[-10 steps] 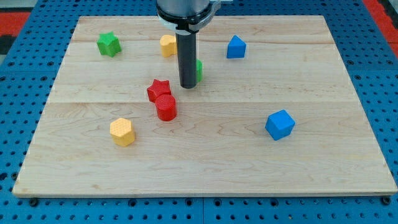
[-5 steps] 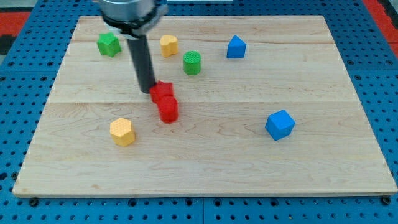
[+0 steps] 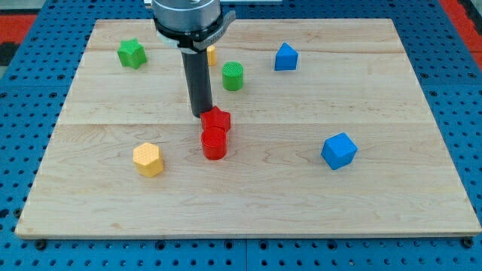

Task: Push the red blocks towards the bottom center of the board

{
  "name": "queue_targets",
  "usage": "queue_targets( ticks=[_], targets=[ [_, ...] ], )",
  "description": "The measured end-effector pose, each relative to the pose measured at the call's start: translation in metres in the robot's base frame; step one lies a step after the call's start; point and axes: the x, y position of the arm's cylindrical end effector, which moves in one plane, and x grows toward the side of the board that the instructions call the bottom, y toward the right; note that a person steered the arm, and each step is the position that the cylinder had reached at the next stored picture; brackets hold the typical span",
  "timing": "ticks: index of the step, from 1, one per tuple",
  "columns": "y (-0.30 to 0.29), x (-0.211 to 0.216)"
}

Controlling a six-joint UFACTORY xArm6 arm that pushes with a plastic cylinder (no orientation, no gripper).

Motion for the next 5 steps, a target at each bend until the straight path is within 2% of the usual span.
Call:
queue_targets(
  ticks=[1, 3, 5],
  targets=[
    [0.0, 0.013],
    [0.0, 0.012],
    [0.015, -0.013]
  ],
)
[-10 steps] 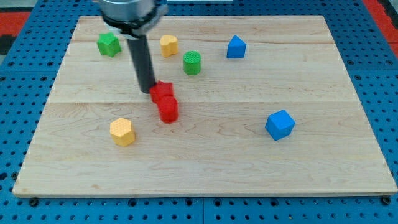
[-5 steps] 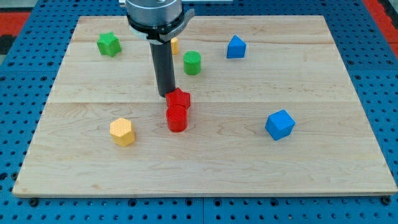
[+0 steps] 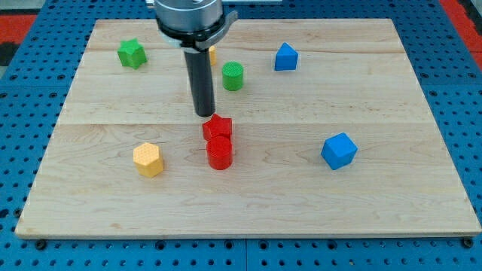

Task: Push the red blocks towards the bottom center of the board

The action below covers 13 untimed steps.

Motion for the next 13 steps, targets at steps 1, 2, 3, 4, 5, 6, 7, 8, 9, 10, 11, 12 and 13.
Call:
queue_targets(
  ticks=[1, 2, 3, 4, 5, 6, 7, 8, 9, 10, 11, 12, 13],
  targets=[
    [0.01, 0.01],
    [-0.007, 0.032],
    [-0.007, 0.028],
    [-0.017, 0.028],
    [-0.02, 0.028],
    [0.017, 0.057],
    [0.03, 0.059],
    [0.03, 0.062],
    [0.03, 0.062],
    [0.024, 0.062],
    [0.014, 0.039],
    [0.015, 0.052],
    [0.042, 0.086]
  ],
)
